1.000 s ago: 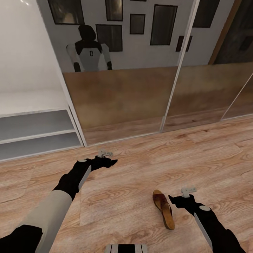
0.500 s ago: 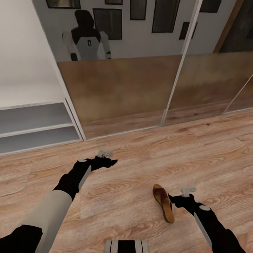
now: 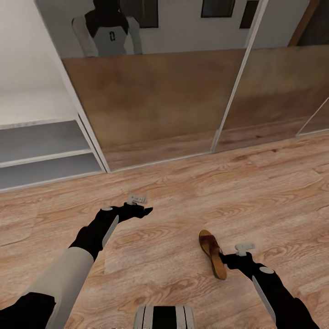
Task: Pick up the two gym shoes and the two sandals from the corridor floor and place them onto the hallstand (shoe rack) in the corridor, making sure they are on the rack and not on the floor. Arrange them so the two gym shoes are next to each other and the two sandals are next to each other.
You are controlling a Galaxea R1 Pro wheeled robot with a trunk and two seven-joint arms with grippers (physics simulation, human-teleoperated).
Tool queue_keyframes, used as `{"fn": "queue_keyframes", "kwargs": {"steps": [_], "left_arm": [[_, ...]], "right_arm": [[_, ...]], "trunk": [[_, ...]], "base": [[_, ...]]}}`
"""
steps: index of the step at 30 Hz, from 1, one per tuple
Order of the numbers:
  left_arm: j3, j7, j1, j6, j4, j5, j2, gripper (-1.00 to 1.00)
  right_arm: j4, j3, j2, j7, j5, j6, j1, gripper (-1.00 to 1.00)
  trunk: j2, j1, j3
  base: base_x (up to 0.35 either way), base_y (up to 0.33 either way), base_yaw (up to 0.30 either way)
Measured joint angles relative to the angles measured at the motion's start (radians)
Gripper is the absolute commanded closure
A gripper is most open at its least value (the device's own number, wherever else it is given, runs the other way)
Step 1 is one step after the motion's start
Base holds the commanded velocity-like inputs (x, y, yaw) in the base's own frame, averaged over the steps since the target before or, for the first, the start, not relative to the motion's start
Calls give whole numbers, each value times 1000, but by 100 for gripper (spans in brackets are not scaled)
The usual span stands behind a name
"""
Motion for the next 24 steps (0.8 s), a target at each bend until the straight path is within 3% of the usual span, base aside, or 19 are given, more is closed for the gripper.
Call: {"fn": "queue_keyframes", "kwargs": {"steps": [4, 13, 24], "left_arm": [[0, 0, 0, 0, 0, 0, -1, -100], [0, 0, 0, 2, -1, 0, 0, -100], [4, 0, -6, 4, -2, 0, -1, -100]], "right_arm": [[-1, 0, 0, 0, 0, 0, 0, -100], [-3, 0, 0, 0, -1, 0, 0, -100], [-4, 0, -1, -1, -1, 0, 0, -100]], "trunk": [[-1, 2, -22], [-2, 4, -48], [-4, 9, -102]], "base": [[0, 0, 0], [0, 0, 6], [0, 0, 150]]}}
